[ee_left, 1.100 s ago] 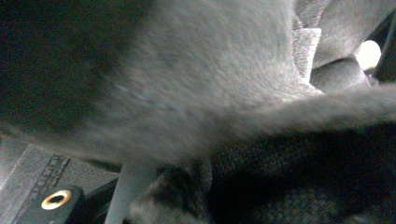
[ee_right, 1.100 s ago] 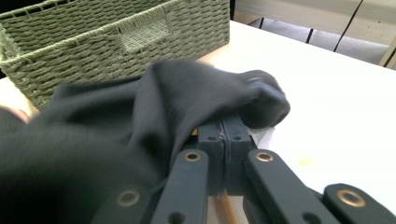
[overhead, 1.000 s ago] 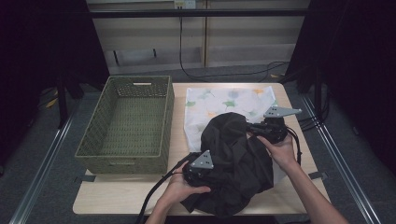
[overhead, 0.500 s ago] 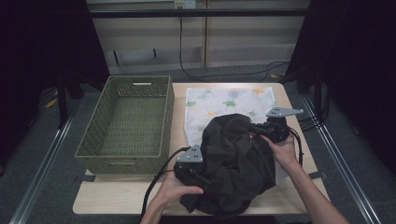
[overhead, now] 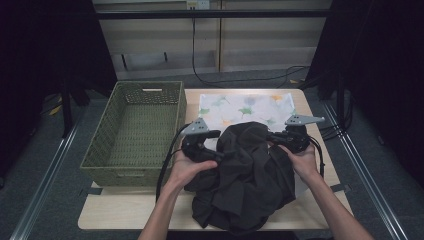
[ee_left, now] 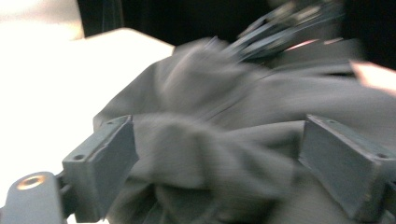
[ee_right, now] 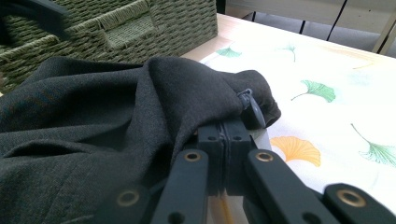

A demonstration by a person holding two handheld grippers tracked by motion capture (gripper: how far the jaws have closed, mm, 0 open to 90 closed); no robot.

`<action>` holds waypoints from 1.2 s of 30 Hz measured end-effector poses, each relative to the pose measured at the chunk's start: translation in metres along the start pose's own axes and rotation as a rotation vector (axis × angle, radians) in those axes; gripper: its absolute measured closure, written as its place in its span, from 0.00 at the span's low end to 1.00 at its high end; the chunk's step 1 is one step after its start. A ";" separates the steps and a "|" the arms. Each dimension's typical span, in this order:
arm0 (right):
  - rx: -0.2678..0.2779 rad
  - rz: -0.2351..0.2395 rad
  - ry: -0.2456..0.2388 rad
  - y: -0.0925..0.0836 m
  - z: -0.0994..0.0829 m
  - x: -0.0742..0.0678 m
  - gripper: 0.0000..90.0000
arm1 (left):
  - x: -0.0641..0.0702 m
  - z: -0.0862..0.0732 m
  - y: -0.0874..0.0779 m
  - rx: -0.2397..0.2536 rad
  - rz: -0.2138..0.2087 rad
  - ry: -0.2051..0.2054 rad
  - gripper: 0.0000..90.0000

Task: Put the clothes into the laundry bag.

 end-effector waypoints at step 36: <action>-0.035 -0.032 0.019 0.015 -0.007 -0.002 0.99 | 0.040 0.000 0.053 -0.138 -0.030 0.274 0.86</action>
Point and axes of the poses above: each handheld gripper's, and its own axes: y roughly forward along the jaws, z roughly out of its top, x roughly to its right, the point moved 3 cm from there along y, roughly forward along the jaws, and after that the axes turned 11 degrees about -x, right-handed, at the moved point
